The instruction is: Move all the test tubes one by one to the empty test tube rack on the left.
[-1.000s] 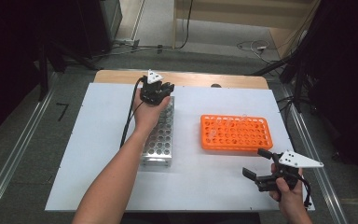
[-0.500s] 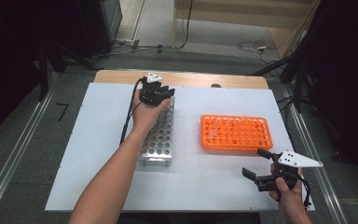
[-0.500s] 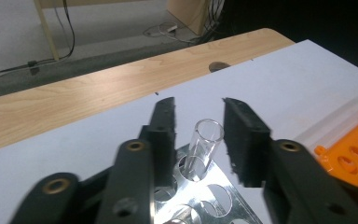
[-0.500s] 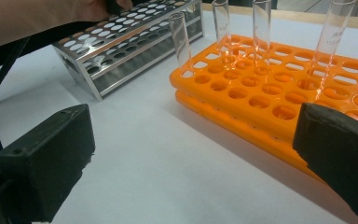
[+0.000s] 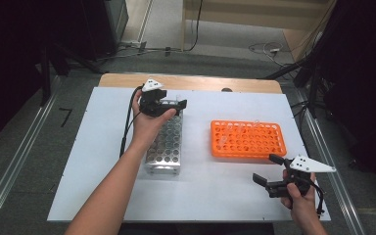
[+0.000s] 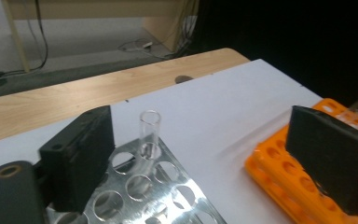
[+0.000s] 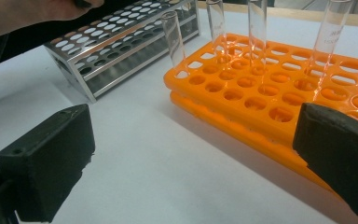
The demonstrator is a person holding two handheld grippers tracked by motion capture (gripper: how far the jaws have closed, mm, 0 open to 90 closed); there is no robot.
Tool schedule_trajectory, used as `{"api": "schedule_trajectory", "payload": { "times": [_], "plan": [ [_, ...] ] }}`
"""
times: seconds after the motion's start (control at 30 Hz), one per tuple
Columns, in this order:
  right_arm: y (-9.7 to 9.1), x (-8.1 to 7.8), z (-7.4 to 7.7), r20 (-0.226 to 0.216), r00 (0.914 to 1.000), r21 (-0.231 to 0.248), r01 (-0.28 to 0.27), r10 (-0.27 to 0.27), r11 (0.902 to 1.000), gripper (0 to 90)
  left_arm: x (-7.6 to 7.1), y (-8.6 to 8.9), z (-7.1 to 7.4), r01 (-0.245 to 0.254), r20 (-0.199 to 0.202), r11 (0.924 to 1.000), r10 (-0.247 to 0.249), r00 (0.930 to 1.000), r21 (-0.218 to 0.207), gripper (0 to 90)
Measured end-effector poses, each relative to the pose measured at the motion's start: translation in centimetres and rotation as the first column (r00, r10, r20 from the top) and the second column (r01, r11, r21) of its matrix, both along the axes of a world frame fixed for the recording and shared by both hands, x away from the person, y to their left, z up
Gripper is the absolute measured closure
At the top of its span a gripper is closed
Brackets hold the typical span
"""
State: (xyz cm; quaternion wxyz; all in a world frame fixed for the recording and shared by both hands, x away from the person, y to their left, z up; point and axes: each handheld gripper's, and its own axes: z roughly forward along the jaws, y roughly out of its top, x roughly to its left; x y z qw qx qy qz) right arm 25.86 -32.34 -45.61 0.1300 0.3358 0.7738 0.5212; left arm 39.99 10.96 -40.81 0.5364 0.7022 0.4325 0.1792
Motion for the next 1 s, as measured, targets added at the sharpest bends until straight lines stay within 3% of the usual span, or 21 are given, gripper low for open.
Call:
{"api": "schedule_trajectory", "payload": {
  "times": [0.13,0.27,0.67,0.8,1.0],
  "plan": [
    [0.2,0.1,0.2,0.002,1.0000,-0.004,0.008,-0.008,1.0000,0.0,-2.0,0.6,0.3,0.014,0.015,0.9995,-0.014,0.9998,-0.029,2.5],
    [0.2,0.3,0.5,0.003,0.9999,0.006,0.016,-0.016,0.9999,0.0,-4.2,0.9,0.5,0.025,0.045,0.9996,-0.025,0.9987,-0.009,0.0],
    [1.5,1.7,1.6,0.027,0.9996,0.013,0.011,-0.011,0.9999,0.0,-10.6,0.8,1.3,0.091,0.103,0.9957,-0.089,0.9907,-0.017,0.0],
    [1.5,2.6,2.0,0.028,0.9988,0.011,0.041,-0.041,0.9991,2.1,-12.4,1.0,1.1,0.096,0.114,0.9948,-0.091,0.9893,-0.036,0.0],
    [1.4,4.7,2.0,0.008,0.9949,-0.015,0.101,-0.101,0.9948,3.3,-14.4,1.4,0.4,0.104,0.117,0.9942,-0.100,0.9880,-0.026,0.0]
  ]
}}
